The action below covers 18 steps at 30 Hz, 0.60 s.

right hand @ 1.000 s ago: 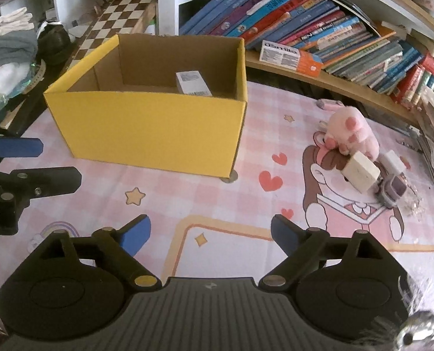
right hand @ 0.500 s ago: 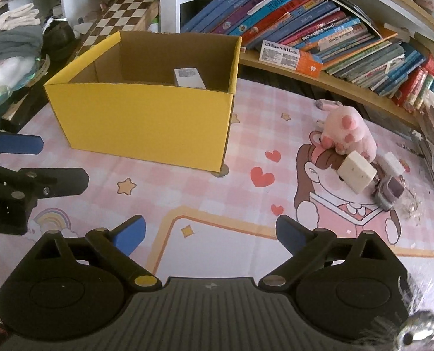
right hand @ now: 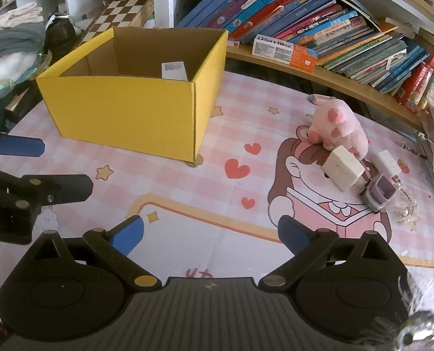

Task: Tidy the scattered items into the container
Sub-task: 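Withdraw both tools and move toward the white cube and toy car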

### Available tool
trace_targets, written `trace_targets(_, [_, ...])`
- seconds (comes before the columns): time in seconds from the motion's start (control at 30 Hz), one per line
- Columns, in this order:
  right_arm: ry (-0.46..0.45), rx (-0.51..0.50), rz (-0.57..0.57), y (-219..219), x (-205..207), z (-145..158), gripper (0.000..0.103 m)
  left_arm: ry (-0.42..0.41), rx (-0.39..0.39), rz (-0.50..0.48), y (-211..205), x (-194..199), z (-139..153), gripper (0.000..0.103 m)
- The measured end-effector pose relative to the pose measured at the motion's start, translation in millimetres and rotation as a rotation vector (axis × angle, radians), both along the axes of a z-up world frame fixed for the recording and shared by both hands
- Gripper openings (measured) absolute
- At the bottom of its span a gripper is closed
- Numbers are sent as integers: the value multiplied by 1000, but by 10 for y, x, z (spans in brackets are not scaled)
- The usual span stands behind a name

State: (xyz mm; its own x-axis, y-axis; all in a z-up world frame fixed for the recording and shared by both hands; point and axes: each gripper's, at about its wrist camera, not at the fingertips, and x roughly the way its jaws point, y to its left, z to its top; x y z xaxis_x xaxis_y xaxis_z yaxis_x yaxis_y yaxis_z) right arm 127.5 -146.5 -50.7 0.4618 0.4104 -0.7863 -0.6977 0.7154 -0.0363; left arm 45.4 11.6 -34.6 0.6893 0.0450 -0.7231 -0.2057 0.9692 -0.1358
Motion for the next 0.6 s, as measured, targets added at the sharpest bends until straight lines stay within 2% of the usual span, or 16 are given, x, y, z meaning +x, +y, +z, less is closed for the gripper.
trace_targets(0.37, [13,23,0,-420,210,-39,99,22,32,4,-448,183,-13,96])
trace_targets(0.6, [13,37,-63,-803,425,-80,99,21,30,3,-693,363,-45,96])
